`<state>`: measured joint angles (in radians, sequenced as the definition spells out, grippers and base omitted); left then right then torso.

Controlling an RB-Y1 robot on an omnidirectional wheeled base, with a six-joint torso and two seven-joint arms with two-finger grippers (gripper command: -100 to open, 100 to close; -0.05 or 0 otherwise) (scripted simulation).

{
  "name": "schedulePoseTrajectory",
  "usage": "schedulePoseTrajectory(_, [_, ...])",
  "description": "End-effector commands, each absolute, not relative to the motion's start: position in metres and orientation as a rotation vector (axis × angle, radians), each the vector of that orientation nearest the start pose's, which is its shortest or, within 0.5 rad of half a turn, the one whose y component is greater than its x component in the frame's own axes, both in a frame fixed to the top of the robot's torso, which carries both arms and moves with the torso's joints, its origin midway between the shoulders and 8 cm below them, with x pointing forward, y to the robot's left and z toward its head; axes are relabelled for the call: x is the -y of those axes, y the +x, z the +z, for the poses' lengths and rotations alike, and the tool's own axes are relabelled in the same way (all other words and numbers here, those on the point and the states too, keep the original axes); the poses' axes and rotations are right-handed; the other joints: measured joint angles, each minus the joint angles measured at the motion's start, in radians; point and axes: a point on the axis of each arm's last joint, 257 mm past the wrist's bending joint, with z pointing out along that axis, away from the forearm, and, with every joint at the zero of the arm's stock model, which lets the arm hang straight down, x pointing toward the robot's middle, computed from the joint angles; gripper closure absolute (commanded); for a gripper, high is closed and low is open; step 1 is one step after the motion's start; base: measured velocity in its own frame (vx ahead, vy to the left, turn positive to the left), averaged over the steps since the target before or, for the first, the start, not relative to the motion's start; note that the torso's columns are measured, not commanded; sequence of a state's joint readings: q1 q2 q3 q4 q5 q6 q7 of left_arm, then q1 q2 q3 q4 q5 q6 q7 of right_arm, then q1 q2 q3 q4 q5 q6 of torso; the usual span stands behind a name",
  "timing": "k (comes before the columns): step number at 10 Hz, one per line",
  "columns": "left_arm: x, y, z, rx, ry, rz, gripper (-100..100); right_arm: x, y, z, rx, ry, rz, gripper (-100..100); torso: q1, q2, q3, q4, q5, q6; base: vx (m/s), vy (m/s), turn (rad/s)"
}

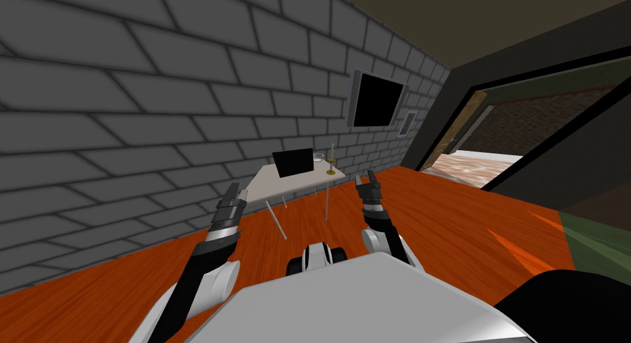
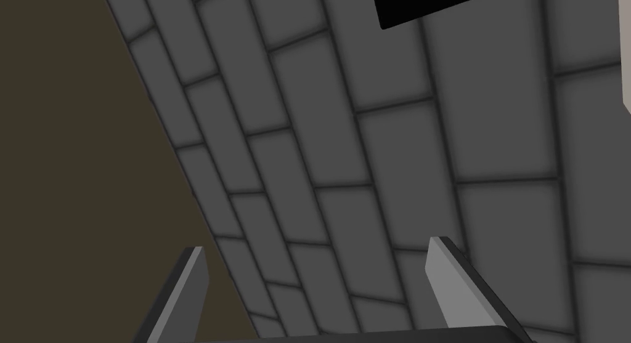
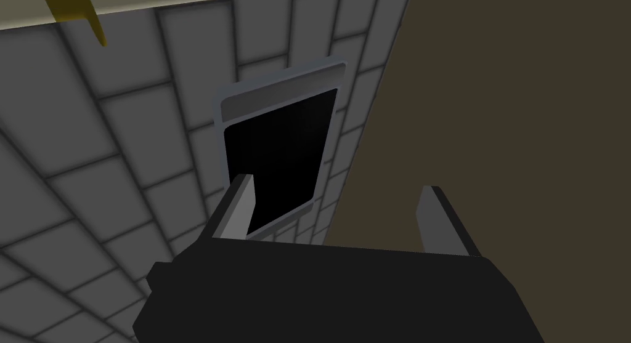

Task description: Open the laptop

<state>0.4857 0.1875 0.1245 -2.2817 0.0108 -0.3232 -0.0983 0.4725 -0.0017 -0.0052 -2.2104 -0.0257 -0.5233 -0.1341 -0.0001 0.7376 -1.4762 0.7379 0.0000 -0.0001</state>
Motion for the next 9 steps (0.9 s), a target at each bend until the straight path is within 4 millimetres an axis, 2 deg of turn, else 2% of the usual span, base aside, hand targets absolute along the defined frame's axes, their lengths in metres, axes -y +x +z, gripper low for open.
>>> schedulePoseTrajectory(1, [-0.321, 0.375, 0.001, -0.901, -0.618, -1.029, -100, 0.284, 0.355, 0.007, -0.571, 0.742, 1.442, 0, 0.001, 0.001, 0.001, 0.0, 0.0, 0.0, 0.023, -0.022, -0.048])
schedulePoseTrajectory(9, [-0.349, 0.393, 0.0, -0.98, -0.688, -0.962, -100, 0.284, 0.355, 0.007, -0.571, 0.742, 1.442, 0, 0.0, 0.0, 0.0, 0.0, 0.0, 0.0, 0.035, -0.025, -0.054])
